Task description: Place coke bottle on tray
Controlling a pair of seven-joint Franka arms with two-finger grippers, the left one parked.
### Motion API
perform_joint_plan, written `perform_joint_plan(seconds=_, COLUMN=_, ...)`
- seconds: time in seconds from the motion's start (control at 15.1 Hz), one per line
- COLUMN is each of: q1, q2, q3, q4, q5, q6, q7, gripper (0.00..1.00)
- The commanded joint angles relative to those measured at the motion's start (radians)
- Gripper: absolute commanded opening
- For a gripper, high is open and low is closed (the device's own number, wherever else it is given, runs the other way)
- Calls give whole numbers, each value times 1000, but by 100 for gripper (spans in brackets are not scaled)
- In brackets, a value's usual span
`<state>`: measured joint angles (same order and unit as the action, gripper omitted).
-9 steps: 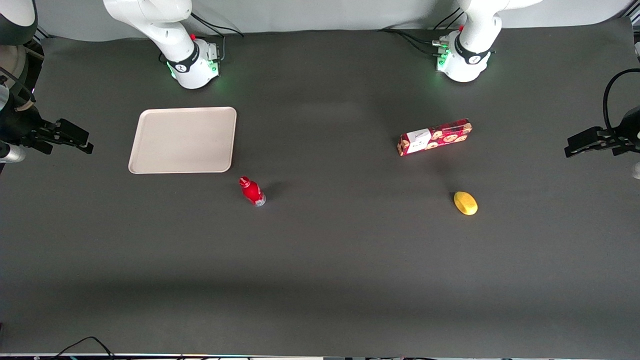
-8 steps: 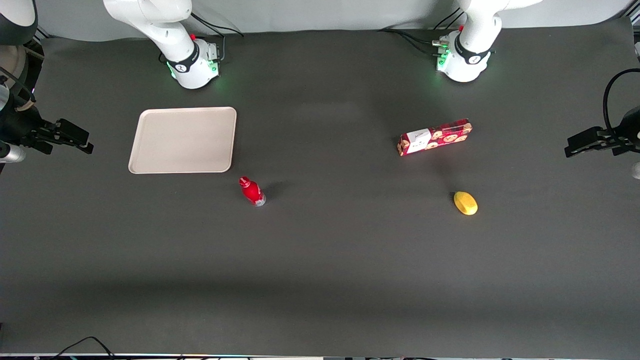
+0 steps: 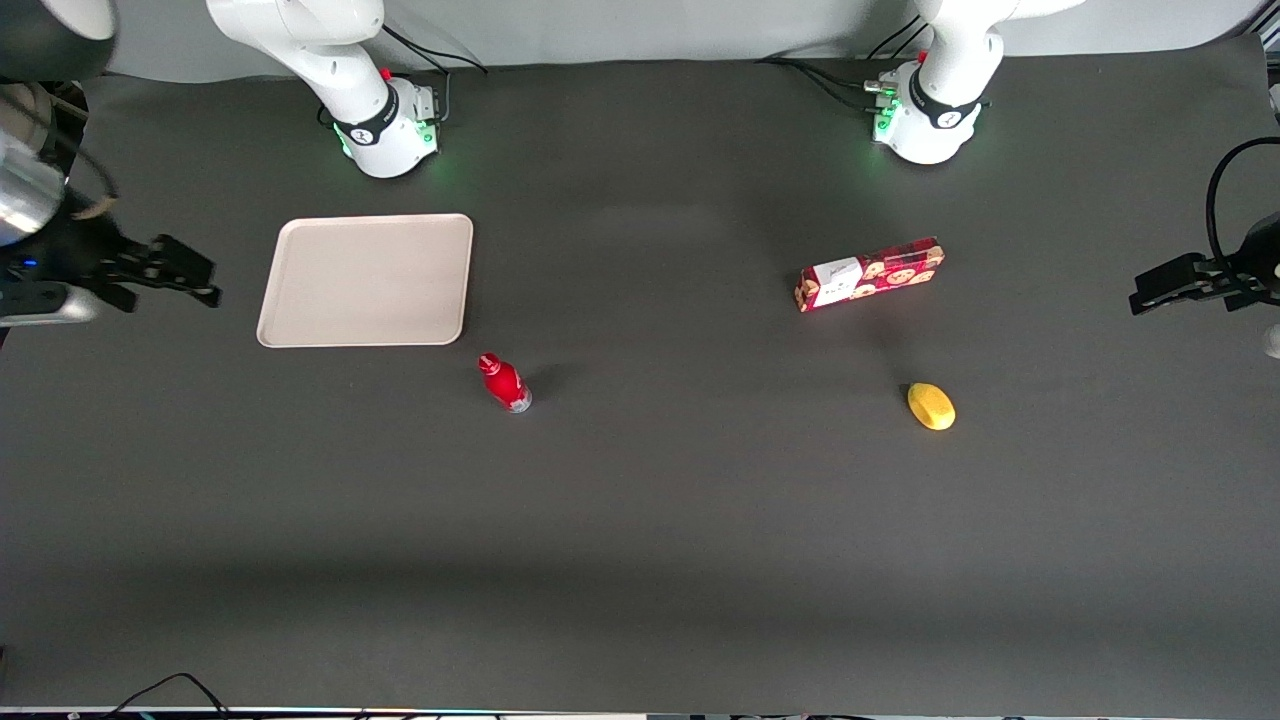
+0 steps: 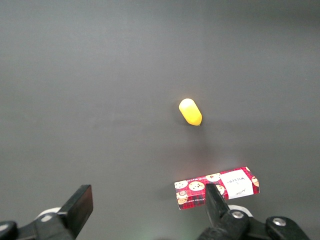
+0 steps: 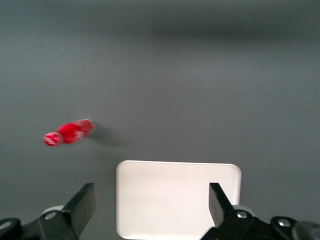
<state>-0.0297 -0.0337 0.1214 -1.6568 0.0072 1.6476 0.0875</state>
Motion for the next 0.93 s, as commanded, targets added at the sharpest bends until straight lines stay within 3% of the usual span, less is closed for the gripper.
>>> perform_joint_plan(seconds=0.0, q1=7, q2=156, q3=191, q4=112, q5=-13, q6=15, q7=297, gripper=100)
perform_joint_plan(seconds=0.2, q1=14, q2=259, q3=315, q4=138, q5=-39, q6=73, q7=450, gripper=100)
perform_joint_plan(seconds=0.4, q1=16, q2=351, q3=417, q4=85, q5=-143, q6=170, q7=541, gripper=100)
perform_joint_plan(seconds=0.86, q1=10, q2=463, q3=419, q4=-115, q5=-213, q6=411, q7=560, gripper=100)
